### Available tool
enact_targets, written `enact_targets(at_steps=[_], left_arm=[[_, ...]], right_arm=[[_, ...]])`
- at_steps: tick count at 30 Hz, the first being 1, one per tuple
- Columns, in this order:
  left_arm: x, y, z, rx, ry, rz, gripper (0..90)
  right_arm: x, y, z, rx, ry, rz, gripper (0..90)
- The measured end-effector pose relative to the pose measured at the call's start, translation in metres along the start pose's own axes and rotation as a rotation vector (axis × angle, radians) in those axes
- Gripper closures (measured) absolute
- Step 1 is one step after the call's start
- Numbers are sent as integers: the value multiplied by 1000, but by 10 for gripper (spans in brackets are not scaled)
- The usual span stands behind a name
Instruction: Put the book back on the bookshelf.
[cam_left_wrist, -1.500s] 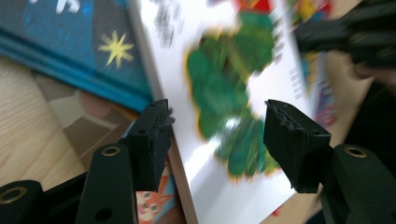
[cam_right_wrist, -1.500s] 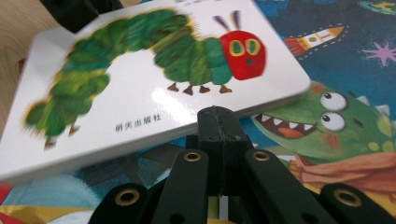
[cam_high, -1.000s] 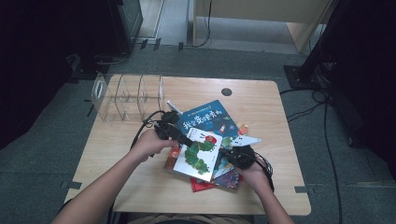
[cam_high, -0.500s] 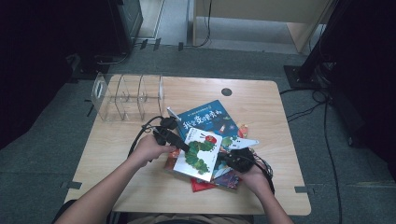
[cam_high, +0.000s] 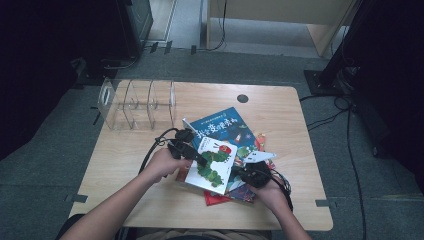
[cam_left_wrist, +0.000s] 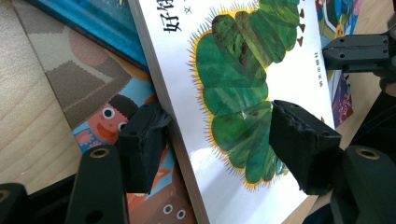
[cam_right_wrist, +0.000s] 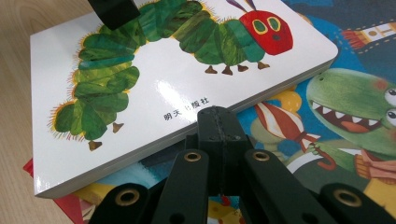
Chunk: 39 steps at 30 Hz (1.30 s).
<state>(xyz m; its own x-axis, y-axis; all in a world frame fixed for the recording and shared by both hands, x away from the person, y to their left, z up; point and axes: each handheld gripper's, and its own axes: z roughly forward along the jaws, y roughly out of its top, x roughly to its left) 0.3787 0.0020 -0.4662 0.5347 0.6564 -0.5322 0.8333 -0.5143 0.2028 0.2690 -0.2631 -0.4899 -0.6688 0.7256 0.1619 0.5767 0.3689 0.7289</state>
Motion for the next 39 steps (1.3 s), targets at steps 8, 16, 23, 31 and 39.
enact_targets(at_steps=[8,16,23,31,39], left_arm=[[4,3,-3,-18,-18,-43,406],[-12,15,-32,-95,-59,-22,403],[-32,30,-49,-83,-99,5,425],[-53,42,-52,-39,-41,54,431],[-68,50,-47,18,14,69,449]], right_arm=[[-1,0,1,-7,10,13,900],[-1,0,3,-17,8,4,900],[2,2,6,-27,1,-35,900],[-1,3,10,-45,18,-49,873],[-4,5,11,-49,23,-46,825]])
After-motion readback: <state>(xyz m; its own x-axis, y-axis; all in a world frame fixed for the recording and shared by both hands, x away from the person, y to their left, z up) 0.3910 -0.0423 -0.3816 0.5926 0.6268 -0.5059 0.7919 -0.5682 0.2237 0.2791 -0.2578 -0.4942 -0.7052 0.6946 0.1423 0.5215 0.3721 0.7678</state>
